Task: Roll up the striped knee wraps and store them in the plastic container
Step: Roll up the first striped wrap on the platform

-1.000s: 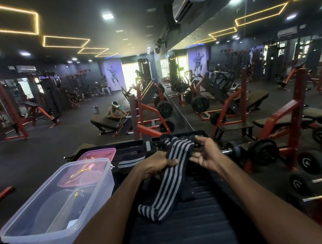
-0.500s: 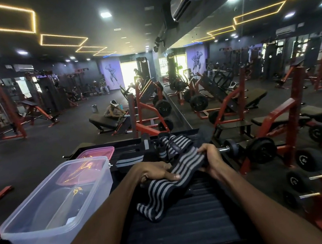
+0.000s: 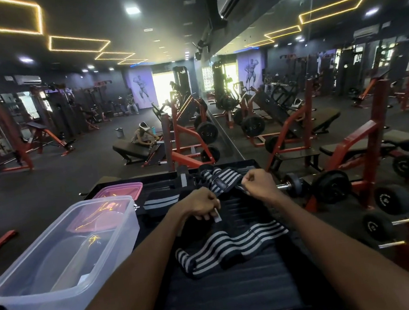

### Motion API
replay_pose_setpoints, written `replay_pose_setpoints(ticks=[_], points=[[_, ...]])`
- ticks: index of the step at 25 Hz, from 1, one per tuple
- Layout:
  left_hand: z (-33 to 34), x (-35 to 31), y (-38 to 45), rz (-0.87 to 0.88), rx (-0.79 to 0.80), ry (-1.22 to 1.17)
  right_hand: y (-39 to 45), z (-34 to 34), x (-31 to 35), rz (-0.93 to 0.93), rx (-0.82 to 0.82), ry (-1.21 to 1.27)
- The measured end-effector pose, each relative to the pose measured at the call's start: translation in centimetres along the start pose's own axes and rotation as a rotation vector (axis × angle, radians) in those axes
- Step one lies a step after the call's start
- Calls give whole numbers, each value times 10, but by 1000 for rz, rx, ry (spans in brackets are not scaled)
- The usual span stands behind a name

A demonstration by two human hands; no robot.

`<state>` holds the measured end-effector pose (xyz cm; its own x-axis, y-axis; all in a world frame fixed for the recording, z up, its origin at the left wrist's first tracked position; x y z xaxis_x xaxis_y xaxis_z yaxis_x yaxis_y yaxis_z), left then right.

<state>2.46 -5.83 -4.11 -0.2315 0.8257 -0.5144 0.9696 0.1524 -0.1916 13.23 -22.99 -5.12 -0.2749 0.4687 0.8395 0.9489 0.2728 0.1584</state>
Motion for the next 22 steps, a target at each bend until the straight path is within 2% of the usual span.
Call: replay_pose_setpoints(ticks=[3,4,8,11,14,20,22], points=[[-10,7,8,9,-214,-8,9,27,2,121,175,250],[-12,8,11,22,-274,25,11,37,4,177,184,348],[-15,8,23,90,-467,87,27,71,8,362,64,663],[-17,11,32,134,-534,147,34,81,17,422,-30,754],[-17,12,38,118,-540,142,40,71,25,405,-39,812],[-13,13,54,22,-401,216,41,17,29,373,-162,1090],[-12,9,57,20,-389,222,38,6,26,377,-136,1144]])
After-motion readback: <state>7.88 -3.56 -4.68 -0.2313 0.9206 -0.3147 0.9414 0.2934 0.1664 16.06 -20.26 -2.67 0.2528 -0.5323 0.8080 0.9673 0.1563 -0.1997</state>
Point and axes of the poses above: each hand's wrist, its own y-axis towards the middle knuckle, its own z-axis out of the palm, x = y × z, the point moved 1 cm from there along y, towards the middle knuckle, and after that the axes turned 4 degrees about y, right-handed, at the moved point
